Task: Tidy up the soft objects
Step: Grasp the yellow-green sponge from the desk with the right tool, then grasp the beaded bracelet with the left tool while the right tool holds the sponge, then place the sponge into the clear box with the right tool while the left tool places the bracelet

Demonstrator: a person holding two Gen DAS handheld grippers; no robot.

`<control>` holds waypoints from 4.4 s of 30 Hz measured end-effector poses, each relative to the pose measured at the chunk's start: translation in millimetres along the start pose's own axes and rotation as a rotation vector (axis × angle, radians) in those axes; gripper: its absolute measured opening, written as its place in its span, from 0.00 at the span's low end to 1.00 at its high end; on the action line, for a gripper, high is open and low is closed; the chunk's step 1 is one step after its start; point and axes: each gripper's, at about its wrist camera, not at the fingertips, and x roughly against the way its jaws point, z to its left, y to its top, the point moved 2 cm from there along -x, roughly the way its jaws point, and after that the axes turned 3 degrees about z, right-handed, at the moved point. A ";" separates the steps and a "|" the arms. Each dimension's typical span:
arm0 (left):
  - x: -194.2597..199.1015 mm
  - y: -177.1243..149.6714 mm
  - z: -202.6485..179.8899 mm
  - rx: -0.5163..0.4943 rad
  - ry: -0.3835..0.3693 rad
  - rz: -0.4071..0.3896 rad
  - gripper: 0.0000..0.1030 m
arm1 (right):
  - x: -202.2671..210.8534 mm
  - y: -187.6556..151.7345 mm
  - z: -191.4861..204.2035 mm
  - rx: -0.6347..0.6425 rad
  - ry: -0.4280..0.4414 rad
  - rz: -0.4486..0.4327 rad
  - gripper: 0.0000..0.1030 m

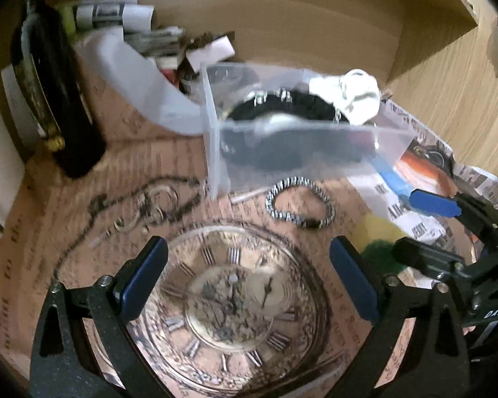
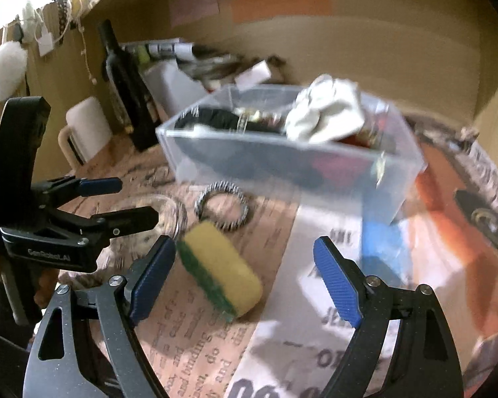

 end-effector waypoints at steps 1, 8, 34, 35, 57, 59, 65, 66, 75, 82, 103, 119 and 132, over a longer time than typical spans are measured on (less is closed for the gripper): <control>-3.3 -1.8 -0.3 0.003 -0.006 0.009 0.96 | -3.2 -2.8 0.5 -0.003 0.014 0.010 0.79; -19.9 -3.5 -9.2 -0.002 -0.030 0.053 0.96 | -15.4 -9.9 1.2 -0.013 0.071 0.059 0.37; -74.9 41.7 -63.3 -0.135 -0.051 0.105 0.53 | 34.0 8.2 -46.5 -0.077 -0.026 -0.121 0.25; -73.7 41.0 -64.5 -0.138 -0.053 0.104 0.50 | 34.6 8.9 -46.7 -0.074 -0.027 -0.123 0.25; 53.7 44.1 -65.3 -0.151 -0.120 -0.155 0.38 | 64.8 42.0 -41.9 -0.026 -0.092 -0.272 0.25; 49.7 44.6 -63.8 -0.164 -0.121 -0.136 0.42 | 65.6 43.4 -44.0 -0.031 -0.094 -0.277 0.25; -0.8 36.1 -70.9 -0.197 -0.127 -0.013 0.76 | 65.3 39.7 -53.8 -0.060 -0.111 -0.265 0.26; -9.4 35.0 -72.8 -0.202 -0.127 0.014 0.76 | 65.3 38.8 -55.2 -0.065 -0.112 -0.263 0.26; -74.3 37.5 -83.0 -0.200 -0.105 0.163 0.76 | 66.0 32.1 -62.6 -0.077 -0.106 -0.254 0.26; -66.9 35.4 -95.2 -0.230 -0.142 0.141 0.38 | 65.7 29.9 -64.8 -0.081 -0.094 -0.260 0.26; 35.5 83.2 -80.4 -0.196 -0.139 -0.179 0.29 | 57.0 61.2 -57.2 -0.020 -0.088 -0.282 0.26; -46.5 126.2 -33.7 -0.133 -0.077 -0.025 0.39 | -24.7 85.1 -50.9 0.066 -0.041 -0.072 0.26; -24.2 112.4 -28.2 -0.107 -0.066 -0.097 0.63 | -7.1 84.5 -54.3 0.053 -0.062 -0.101 0.54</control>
